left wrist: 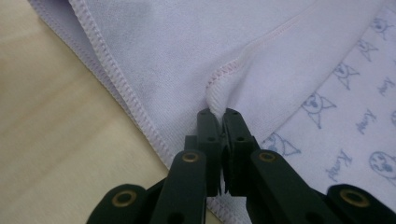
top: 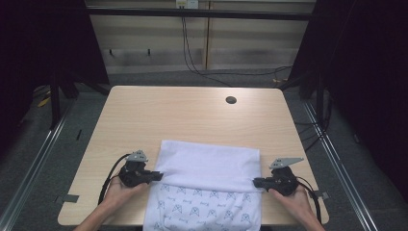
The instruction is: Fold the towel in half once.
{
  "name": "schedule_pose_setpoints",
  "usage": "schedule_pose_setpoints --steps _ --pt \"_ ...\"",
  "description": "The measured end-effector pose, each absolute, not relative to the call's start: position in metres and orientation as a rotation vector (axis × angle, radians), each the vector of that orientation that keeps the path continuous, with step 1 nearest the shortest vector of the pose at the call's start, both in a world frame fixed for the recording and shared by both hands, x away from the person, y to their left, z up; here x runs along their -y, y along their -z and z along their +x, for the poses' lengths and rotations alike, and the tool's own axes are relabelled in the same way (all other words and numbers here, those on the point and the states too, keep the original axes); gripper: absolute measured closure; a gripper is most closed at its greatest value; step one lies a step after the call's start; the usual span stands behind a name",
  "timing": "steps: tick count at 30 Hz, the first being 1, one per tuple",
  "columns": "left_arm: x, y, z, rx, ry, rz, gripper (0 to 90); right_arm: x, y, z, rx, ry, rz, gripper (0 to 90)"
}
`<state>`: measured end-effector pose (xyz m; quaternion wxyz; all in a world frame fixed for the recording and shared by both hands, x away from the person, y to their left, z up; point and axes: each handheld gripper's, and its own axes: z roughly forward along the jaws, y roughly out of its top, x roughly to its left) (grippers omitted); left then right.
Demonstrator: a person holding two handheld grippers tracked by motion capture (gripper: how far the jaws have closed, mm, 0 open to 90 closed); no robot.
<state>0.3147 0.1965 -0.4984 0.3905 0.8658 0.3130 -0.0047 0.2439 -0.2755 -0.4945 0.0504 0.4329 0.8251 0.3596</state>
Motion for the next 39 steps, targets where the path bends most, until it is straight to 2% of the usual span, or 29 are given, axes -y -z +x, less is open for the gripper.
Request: schedule_pose_setpoints --steps 15,27,39 --pt "-0.176 0.5 0.378 -0.895 -0.116 2.169 87.4 0.283 0.494 0.308 -2.425 -1.011 1.382 85.4" --pt "-0.178 0.505 0.42 -0.968 -0.143 2.097 87.3 0.28 0.499 0.366 -2.34 -1.016 1.418 85.4" --pt "-0.183 0.508 0.451 -1.032 -0.196 2.053 87.3 0.256 0.495 0.433 -2.276 -0.85 1.468 85.4"
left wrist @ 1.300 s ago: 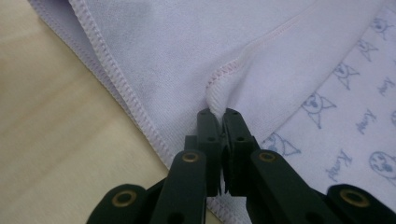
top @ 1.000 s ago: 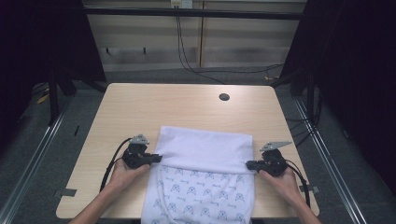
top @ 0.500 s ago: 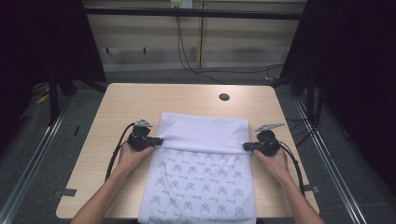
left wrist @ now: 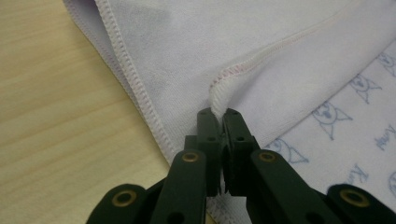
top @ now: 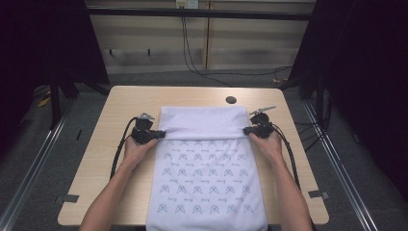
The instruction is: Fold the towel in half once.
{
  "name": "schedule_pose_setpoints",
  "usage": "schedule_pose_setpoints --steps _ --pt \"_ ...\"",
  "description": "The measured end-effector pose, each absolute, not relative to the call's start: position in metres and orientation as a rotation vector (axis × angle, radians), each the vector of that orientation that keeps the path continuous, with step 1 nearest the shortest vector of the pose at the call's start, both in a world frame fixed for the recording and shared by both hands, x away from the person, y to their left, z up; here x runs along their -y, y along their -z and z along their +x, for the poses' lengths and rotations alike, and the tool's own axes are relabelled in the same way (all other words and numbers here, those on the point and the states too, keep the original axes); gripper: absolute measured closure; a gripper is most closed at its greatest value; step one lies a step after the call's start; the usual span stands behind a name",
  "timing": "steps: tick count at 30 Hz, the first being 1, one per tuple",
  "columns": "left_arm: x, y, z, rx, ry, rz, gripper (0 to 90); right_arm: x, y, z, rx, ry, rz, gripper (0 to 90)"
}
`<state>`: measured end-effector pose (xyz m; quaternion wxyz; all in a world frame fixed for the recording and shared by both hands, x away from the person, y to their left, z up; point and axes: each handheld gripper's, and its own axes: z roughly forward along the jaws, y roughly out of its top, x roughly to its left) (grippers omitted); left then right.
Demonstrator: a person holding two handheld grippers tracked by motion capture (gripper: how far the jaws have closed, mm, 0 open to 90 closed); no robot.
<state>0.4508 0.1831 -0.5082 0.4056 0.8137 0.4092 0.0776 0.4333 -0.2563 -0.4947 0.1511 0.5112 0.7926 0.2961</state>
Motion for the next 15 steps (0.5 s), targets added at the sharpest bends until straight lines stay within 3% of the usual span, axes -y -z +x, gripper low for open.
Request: schedule_pose_setpoints --steps 11,15 --pt "-0.179 0.508 0.464 -1.041 -0.268 2.048 87.4 0.25 0.5 0.45 -2.142 -0.904 1.571 85.4" --pt "-0.188 0.5 0.461 -1.03 -0.229 2.015 87.4 0.256 0.494 0.445 -2.142 -1.005 1.54 85.3"
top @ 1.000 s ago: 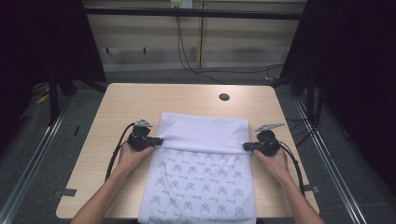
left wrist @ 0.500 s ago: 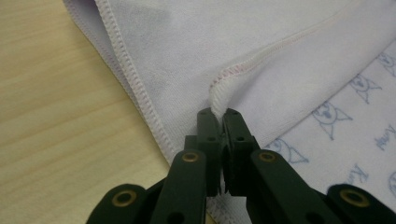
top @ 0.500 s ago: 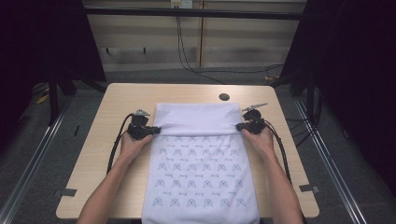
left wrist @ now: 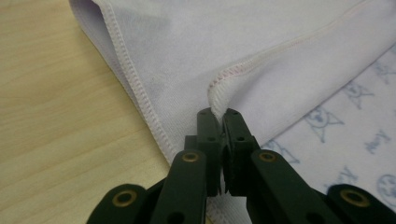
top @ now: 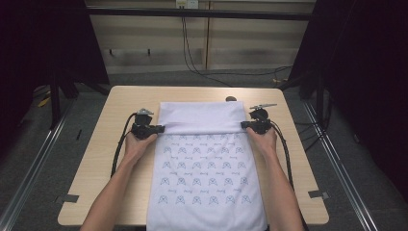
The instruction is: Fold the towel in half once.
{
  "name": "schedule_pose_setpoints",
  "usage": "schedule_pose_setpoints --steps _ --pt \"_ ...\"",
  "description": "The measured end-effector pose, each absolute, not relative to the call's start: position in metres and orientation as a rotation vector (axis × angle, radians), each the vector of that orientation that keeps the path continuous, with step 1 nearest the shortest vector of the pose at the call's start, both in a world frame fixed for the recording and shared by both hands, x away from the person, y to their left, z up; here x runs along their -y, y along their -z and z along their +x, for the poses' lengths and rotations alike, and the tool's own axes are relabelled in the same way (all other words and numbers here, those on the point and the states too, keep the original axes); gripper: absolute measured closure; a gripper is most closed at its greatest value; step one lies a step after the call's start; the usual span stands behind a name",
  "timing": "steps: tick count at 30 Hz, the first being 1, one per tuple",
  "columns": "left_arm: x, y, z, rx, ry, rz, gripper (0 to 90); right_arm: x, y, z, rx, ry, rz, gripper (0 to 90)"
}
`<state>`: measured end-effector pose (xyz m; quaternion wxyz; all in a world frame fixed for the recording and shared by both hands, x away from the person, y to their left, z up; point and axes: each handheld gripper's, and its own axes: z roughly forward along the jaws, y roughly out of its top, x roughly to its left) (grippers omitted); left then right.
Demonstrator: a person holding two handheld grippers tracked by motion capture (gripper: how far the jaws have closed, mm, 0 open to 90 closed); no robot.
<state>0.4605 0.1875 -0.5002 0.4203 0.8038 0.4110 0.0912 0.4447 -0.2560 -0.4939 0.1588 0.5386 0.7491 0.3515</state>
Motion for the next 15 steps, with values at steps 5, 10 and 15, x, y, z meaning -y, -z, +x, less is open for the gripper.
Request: schedule_pose_setpoints --steps 5,10,15 --pt "-0.198 0.463 0.445 -0.941 -0.233 1.957 87.3 0.276 0.463 0.433 -2.089 -1.232 1.462 85.2" --pt "-0.203 0.425 0.421 -0.882 -0.271 1.914 87.3 0.285 0.42 0.417 -2.053 -1.366 1.34 85.3" --pt "-0.213 0.389 0.391 -0.808 -0.282 1.887 87.2 0.287 0.387 0.385 -2.106 -1.402 1.199 85.2"
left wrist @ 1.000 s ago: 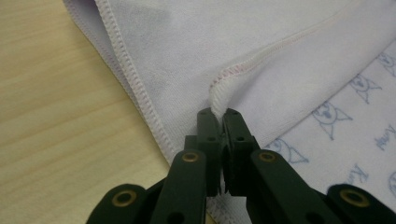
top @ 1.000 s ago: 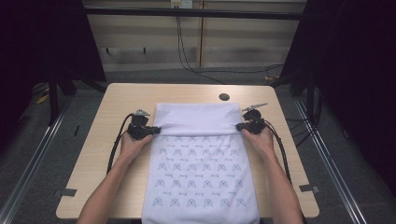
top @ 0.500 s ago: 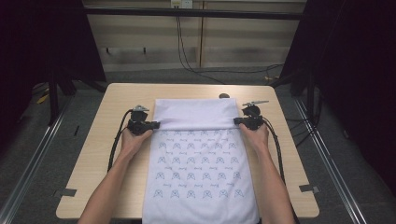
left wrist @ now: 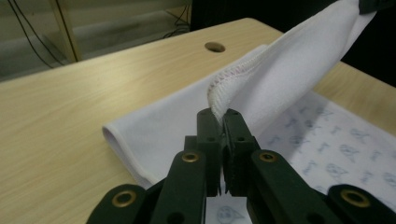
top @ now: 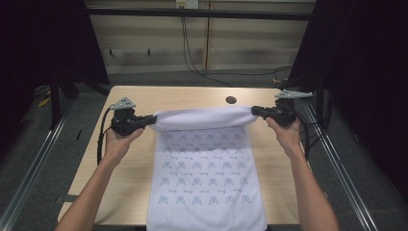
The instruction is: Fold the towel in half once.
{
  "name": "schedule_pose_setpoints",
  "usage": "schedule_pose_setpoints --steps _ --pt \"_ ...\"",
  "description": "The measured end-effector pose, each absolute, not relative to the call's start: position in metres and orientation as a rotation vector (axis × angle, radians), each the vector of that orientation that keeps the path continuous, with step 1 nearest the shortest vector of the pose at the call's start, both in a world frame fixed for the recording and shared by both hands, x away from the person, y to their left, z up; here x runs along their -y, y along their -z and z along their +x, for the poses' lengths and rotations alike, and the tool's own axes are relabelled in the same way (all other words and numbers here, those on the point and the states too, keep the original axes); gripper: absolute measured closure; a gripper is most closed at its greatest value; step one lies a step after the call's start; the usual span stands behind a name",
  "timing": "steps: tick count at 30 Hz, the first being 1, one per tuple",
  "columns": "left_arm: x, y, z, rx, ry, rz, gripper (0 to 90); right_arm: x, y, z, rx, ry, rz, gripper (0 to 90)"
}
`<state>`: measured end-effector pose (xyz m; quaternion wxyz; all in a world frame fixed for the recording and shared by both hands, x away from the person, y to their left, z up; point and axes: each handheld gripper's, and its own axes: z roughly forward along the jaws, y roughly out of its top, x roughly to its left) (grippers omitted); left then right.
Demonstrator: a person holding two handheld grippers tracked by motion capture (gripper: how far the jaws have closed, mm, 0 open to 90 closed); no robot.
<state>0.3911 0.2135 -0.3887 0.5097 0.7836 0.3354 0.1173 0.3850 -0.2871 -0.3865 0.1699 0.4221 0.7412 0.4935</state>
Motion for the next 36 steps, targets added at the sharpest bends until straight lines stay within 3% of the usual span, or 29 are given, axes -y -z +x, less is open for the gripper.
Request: schedule_pose_setpoints --steps 11,15,24,28,36 --pt "-0.23 0.342 0.324 -0.667 -0.266 1.82 87.2 0.29 0.34 0.299 -2.153 -1.459 0.993 85.2" --pt "-0.231 0.35 0.301 -0.638 -0.244 1.825 87.2 0.292 0.334 0.276 -2.145 -1.485 0.97 85.2" --pt "-0.229 0.376 0.256 -0.584 -0.219 1.904 87.1 0.295 0.377 0.218 -2.239 -1.471 0.982 85.2" --pt "-0.227 0.412 0.245 -0.618 -0.176 2.013 87.0 0.295 0.406 0.208 -2.304 -1.465 1.02 85.0" --pt "-0.226 0.472 0.226 -0.584 0.02 2.15 85.8 0.292 0.462 0.194 -2.477 -1.393 1.064 83.4"
